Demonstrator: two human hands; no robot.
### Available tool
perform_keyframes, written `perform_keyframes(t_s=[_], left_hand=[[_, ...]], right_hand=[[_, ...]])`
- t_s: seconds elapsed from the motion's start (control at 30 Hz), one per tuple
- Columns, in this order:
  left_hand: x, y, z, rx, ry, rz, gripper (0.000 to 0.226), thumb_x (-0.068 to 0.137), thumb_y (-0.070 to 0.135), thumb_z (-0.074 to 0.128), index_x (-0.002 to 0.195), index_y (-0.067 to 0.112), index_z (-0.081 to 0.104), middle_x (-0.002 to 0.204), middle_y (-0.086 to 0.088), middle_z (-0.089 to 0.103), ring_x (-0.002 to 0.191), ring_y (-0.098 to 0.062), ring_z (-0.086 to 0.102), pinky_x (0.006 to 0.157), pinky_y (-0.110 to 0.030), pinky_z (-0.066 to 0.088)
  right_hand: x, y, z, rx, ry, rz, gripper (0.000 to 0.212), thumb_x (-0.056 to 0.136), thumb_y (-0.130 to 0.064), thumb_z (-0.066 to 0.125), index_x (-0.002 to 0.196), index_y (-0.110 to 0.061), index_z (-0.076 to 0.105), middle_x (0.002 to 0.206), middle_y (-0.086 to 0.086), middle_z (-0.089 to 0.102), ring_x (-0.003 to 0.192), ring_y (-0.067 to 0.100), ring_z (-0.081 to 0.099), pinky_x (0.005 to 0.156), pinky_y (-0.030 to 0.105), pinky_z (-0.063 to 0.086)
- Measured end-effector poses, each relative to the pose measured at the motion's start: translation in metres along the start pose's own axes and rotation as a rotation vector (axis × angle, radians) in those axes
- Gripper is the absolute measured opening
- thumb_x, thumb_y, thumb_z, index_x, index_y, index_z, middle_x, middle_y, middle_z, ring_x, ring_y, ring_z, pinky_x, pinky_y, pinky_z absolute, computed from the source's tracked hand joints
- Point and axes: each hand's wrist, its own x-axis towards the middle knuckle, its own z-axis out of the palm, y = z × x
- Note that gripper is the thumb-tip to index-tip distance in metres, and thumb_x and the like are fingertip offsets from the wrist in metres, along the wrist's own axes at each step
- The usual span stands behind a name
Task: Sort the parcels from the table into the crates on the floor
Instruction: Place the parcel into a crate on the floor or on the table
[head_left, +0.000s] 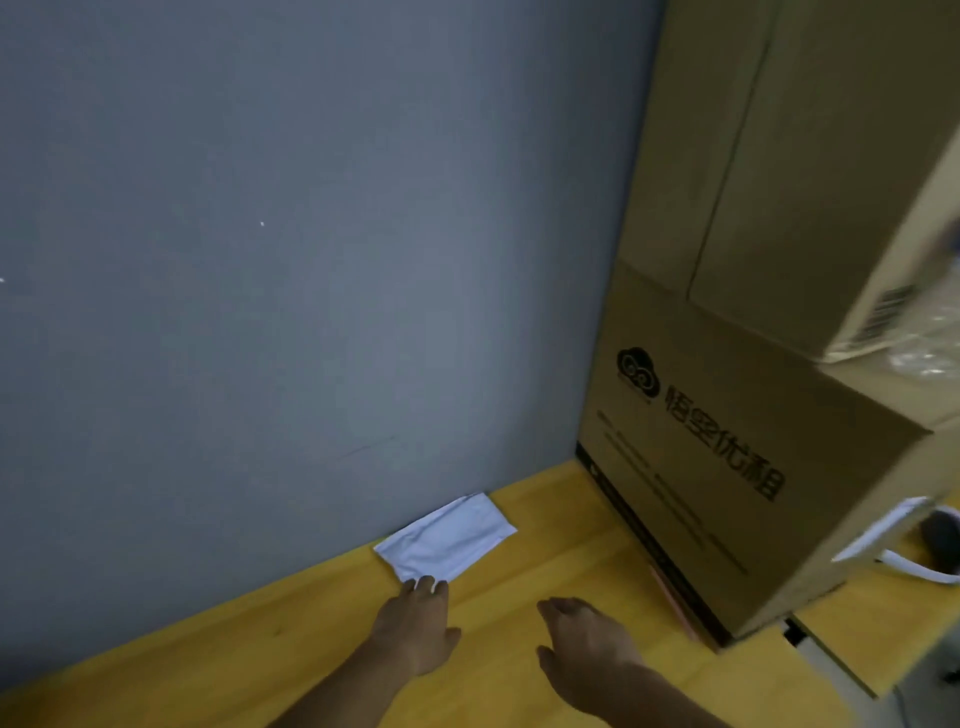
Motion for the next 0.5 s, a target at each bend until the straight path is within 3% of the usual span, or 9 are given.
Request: perform_keyframes(t_s=[0.27, 0.5], left_hand=[[0.121, -0.043, 0.04, 0.069, 0.057, -0.016, 0.081, 0.094, 0.059, 0.051, 0.155, 0.015, 0.021, 0.157, -0.009, 0.028, 0.144, -0.035, 0.029, 0.105, -0.043, 0.043], [0.201, -0.065, 0.07, 0.098, 0.095, -0.058, 0.109, 0.082, 0.072, 0.058, 0.159, 0.017, 0.004, 0.164, -0.015, 0.009, 0.15, -0.044, 0.008, 0.118, -0.052, 0.021]], right_hand=[[0.093, -0.001, 0.044, -0.045, -0.046, 0.026, 0.053, 0.103, -0.04, 0.045, 0.15, -0.019, 0.036, 0.154, 0.0, 0.041, 0.146, 0.021, 0.033, 0.116, 0.035, 0.036], [0.124, 0.009, 0.076, -0.022, -0.092, 0.048, 0.056, 0.103, -0.039, 0.044, 0.153, -0.019, 0.032, 0.156, 0.0, 0.038, 0.147, 0.02, 0.031, 0.117, 0.032, 0.033]])
